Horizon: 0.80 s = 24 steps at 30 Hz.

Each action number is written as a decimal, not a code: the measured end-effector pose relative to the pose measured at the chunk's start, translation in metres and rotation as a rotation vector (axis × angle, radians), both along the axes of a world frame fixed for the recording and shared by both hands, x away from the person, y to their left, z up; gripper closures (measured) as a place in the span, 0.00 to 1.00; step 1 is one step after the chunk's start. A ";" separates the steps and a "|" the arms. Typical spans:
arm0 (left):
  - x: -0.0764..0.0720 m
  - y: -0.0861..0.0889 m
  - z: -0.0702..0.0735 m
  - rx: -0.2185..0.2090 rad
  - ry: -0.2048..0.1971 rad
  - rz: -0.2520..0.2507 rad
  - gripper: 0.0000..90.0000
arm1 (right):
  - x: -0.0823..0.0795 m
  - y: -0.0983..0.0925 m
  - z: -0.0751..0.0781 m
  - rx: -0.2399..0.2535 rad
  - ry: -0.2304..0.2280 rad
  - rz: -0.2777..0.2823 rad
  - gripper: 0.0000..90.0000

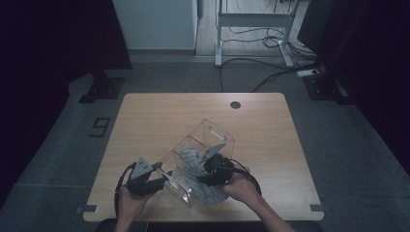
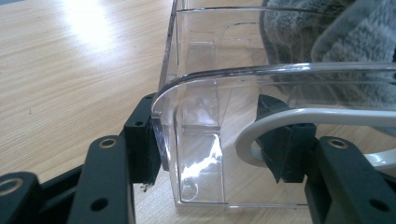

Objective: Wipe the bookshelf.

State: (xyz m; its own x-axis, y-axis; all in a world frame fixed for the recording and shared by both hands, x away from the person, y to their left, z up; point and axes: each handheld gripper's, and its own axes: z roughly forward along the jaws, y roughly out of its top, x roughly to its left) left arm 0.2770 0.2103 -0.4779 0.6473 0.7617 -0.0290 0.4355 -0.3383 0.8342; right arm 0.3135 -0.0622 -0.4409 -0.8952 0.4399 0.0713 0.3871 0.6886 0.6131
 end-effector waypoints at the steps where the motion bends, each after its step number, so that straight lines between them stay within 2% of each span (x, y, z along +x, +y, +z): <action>1: 0.000 0.000 0.000 0.000 0.000 0.000 0.49 | -0.001 0.000 -0.002 -0.003 -0.001 -0.001 0.71; 5: 0.000 0.000 0.000 0.000 -0.002 0.006 0.49 | -0.003 0.003 -0.015 -0.047 -0.020 -0.009 0.71; 11: 0.001 -0.001 0.000 0.001 -0.003 0.015 0.49 | 0.000 0.000 -0.024 -0.007 -0.011 -0.026 0.71; 24: 0.004 -0.002 0.000 0.000 -0.003 0.028 0.49 | 0.003 0.000 -0.038 -0.006 -0.021 -0.045 0.71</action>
State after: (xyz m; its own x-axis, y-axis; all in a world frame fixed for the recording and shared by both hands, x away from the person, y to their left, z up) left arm 0.2813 0.2085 -0.4779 0.6258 0.7795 -0.0266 0.4420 -0.3263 0.8356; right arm 0.3168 -0.0624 -0.4793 -0.8756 0.4805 0.0504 0.4055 0.6741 0.6174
